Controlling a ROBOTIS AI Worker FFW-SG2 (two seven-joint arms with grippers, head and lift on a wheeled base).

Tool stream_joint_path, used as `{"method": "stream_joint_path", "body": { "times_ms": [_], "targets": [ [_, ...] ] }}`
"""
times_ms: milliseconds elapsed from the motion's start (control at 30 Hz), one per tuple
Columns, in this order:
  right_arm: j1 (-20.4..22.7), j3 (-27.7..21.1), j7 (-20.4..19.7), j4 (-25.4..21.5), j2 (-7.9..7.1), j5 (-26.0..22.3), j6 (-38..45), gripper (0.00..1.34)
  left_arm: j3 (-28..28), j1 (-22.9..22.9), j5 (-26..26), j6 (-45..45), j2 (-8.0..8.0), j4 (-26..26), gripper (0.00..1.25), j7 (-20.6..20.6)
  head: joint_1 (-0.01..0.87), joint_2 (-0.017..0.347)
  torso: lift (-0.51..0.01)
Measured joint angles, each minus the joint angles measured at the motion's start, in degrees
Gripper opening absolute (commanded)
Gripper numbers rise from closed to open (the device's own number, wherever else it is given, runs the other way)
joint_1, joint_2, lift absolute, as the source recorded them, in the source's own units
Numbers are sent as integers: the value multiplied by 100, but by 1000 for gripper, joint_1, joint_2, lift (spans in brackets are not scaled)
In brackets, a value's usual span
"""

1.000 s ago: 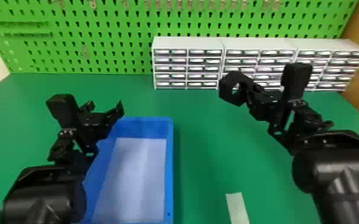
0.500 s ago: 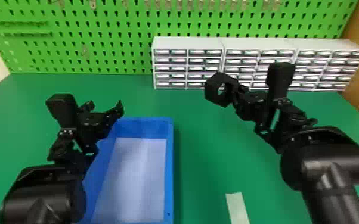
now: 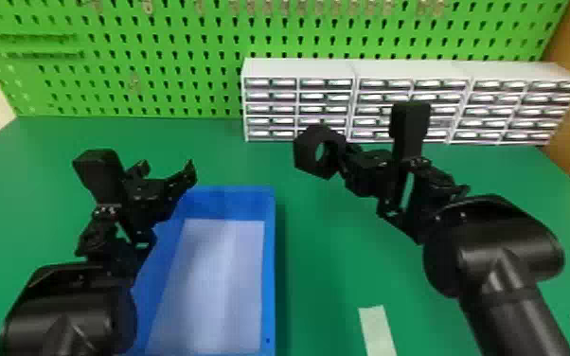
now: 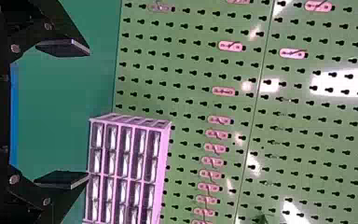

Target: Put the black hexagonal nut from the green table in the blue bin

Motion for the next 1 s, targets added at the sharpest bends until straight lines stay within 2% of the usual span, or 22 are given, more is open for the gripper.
{"method": "stream_joint_path", "body": {
  "times_ms": [433, 1000],
  "targets": [
    [-151, 331, 7, 73, -82, -232, 259, 305, 14, 8, 0, 0, 0, 1, 927, 2, 686, 51, -97],
    [-385, 740, 52, 212, -79, -505, 356, 304, 17, 8, -1, 0, 0, 0, 927, 2, 686, 51, -97]
  ]
}}
